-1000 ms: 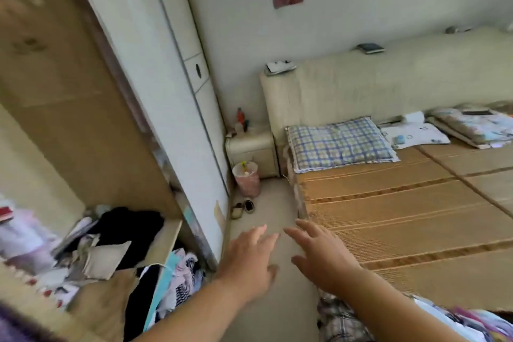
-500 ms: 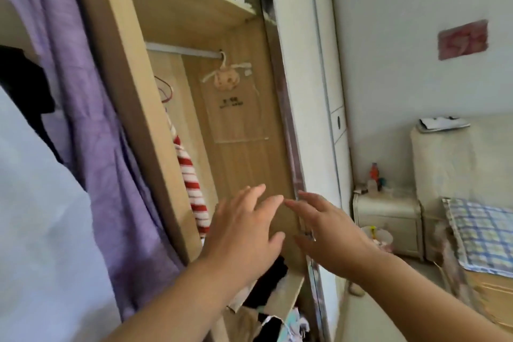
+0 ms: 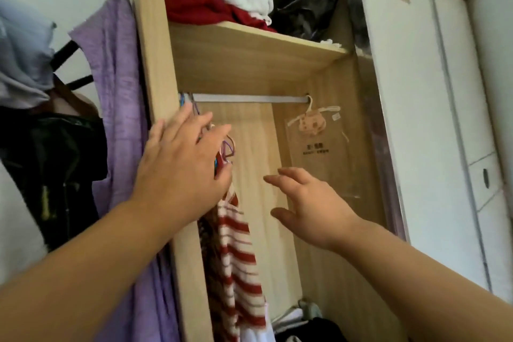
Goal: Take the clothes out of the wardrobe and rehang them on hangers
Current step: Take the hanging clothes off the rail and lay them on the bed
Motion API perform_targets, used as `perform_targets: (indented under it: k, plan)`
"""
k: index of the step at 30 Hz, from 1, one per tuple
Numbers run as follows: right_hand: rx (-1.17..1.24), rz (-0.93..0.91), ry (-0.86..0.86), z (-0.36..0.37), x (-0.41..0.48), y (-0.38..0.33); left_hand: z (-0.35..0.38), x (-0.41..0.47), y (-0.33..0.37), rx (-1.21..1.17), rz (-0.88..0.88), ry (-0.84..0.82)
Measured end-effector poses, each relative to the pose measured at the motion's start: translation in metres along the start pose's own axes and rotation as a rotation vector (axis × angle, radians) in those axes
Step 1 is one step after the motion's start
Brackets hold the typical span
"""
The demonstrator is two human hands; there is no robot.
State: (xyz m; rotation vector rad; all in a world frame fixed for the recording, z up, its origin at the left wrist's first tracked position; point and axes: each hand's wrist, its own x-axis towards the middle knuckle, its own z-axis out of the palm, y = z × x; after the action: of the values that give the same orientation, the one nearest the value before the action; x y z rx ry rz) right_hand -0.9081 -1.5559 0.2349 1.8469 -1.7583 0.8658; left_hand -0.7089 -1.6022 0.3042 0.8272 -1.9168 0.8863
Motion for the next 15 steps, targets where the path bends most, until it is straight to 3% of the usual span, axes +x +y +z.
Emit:
perform_targets:
  k: [10,15]
  plan:
    - [0.271,-0.091,0.011,0.013,0.146,0.016,0.002,0.058,-0.011,0.254,-0.145,0.169]
    - [0.682,0.059,-0.017,0.03,0.203,0.019,0.01,0.057,-0.013,0.349,-0.131,0.223]
